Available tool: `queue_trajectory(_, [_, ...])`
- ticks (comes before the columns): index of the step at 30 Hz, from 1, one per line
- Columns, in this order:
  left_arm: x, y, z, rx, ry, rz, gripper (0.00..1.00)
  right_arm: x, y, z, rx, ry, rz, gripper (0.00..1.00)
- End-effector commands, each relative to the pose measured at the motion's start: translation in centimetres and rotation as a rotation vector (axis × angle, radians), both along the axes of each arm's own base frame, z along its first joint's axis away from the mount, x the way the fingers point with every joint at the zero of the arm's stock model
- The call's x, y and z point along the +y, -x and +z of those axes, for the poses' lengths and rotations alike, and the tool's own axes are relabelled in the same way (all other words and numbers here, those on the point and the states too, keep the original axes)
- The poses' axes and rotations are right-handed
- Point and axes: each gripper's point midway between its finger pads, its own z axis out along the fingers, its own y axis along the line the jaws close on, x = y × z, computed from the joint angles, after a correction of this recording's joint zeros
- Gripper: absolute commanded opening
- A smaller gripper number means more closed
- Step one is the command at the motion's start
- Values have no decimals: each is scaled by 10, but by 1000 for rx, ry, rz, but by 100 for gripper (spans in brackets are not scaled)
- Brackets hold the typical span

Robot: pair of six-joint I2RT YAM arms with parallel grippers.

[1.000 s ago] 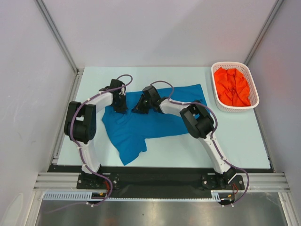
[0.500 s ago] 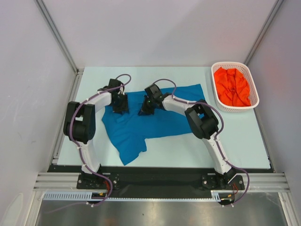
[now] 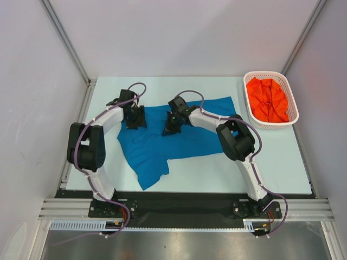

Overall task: Fold and stack the t-shirts
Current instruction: Fold the tshirt

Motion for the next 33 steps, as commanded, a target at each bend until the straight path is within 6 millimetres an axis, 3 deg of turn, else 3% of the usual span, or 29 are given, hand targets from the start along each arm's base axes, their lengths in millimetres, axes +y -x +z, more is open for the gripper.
queue_trajectory(1, [3,16,16,-21,17,-6,59,1,0,30,-25,-49,43,0])
queue_trajectory(4, [7,28,18,-17,12,17,63,-5,-3,21,-21,-34,47,10])
queue_trajectory(6, [12,39,22,-14,-1,34,63,-11,-7,21,-34,-16,45,25])
queue_trajectory(9, [13,51,34,-55,17,44,63,-20,-16,31,-87,6,55,31])
queue_trajectory(14, [11,68,30,-36,100,66,61,-20,-19,36,-88,-32,96,33])
queue_trajectory(21, [6,69,10,10,231,104,51,-27,-18,53,-125,-48,119,33])
queue_trajectory(25, [11,69,-2,34,216,152,54,-46,-16,53,-127,-39,103,34])
queue_trajectory(29, [18,66,-11,22,179,180,64,-65,-16,58,-133,-44,80,33])
queue_trajectory(33, [17,60,-23,43,182,173,62,-82,-19,65,-147,-45,57,33])
